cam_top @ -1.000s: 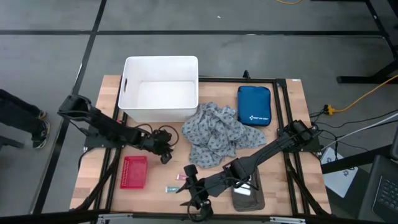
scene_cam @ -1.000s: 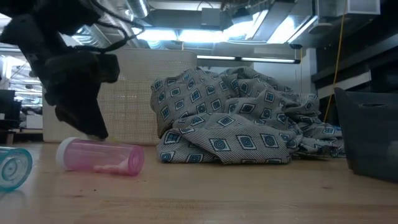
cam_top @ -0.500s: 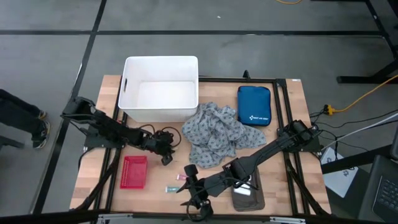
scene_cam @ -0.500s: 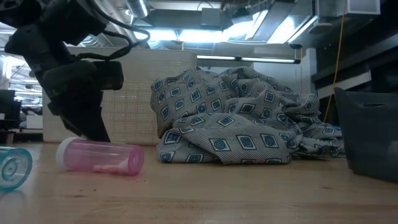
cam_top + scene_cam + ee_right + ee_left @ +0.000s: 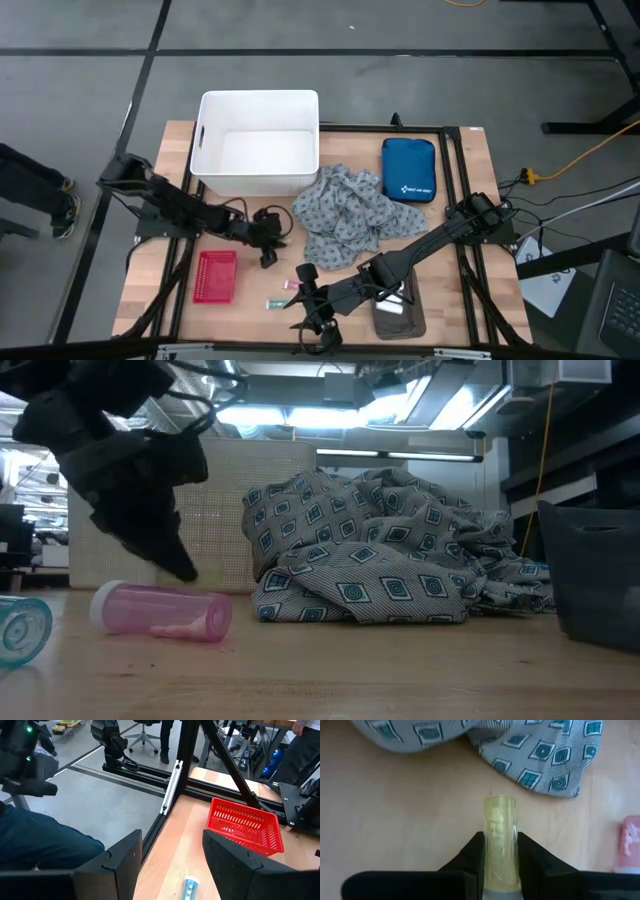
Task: Pick & Place Medicine items
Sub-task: Put the yellow pill bottle into the red bin
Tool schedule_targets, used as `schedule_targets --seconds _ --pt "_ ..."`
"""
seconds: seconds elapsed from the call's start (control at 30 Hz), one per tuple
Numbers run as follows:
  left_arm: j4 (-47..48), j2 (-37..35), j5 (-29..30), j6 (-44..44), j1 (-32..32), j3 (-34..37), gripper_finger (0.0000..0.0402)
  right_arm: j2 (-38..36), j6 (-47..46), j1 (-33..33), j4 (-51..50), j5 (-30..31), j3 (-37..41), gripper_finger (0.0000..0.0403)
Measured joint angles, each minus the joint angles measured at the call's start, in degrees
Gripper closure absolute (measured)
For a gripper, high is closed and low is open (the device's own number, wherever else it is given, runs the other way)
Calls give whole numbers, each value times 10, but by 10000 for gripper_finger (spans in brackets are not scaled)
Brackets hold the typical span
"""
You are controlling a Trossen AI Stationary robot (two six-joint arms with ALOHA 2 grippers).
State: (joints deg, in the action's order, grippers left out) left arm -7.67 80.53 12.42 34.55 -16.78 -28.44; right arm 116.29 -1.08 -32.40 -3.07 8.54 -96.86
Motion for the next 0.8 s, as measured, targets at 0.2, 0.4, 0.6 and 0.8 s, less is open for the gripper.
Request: schedule_targets --seconds 0.2,0.4,0.6,0.8 --pt "-65 -22 39 -72 -6 0 336 0 -2 0 -2 0 0 193" --pt "-183 -43 63 -182 -20 0 337 0 -4 0 -2 0 0 193" --pt "-257 -65 61 -243 -24 -1 337 0 -4 0 -4 0 0 193" --pt "-252 -85 61 -247 -24 -1 337 0 -10 0 -4 0 0 193"
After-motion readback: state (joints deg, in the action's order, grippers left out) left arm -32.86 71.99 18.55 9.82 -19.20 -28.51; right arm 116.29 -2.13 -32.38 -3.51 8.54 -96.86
